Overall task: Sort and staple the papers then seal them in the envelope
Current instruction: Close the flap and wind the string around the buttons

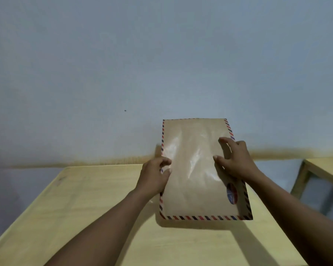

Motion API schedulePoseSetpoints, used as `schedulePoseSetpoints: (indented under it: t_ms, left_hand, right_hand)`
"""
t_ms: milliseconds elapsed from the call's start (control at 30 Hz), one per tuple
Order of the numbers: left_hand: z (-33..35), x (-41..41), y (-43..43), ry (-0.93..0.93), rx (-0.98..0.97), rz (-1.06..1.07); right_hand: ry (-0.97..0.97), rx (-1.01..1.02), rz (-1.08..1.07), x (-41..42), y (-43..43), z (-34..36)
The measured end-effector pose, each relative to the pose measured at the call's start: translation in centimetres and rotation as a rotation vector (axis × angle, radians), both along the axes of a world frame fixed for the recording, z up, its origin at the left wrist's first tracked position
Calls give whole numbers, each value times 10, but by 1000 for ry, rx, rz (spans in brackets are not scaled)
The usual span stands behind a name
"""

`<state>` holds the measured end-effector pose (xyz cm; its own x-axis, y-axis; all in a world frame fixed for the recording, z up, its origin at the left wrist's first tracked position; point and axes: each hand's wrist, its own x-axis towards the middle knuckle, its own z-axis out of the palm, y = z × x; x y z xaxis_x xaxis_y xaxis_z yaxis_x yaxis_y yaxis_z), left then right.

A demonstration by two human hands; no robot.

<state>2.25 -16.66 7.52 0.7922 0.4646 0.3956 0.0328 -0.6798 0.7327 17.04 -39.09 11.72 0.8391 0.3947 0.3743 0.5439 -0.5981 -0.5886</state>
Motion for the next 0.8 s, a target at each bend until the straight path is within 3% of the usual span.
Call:
schedulePoseSetpoints:
  t_ms: [267, 600, 700, 800]
  left_hand:
    - [-66, 33, 4, 208, -19, -40]
    - [-95, 44, 15, 368, 194, -64]
    - [-98, 40, 19, 387, 283, -55]
    - [-101, 38, 24, 388, 310, -61]
  right_hand:
    - [175, -174, -45, 35, 9, -69]
    - [254, -311, -65, 56, 17, -113]
    - [229, -418, -82, 55, 22, -121]
    - [84, -589, -119, 49, 30, -126]
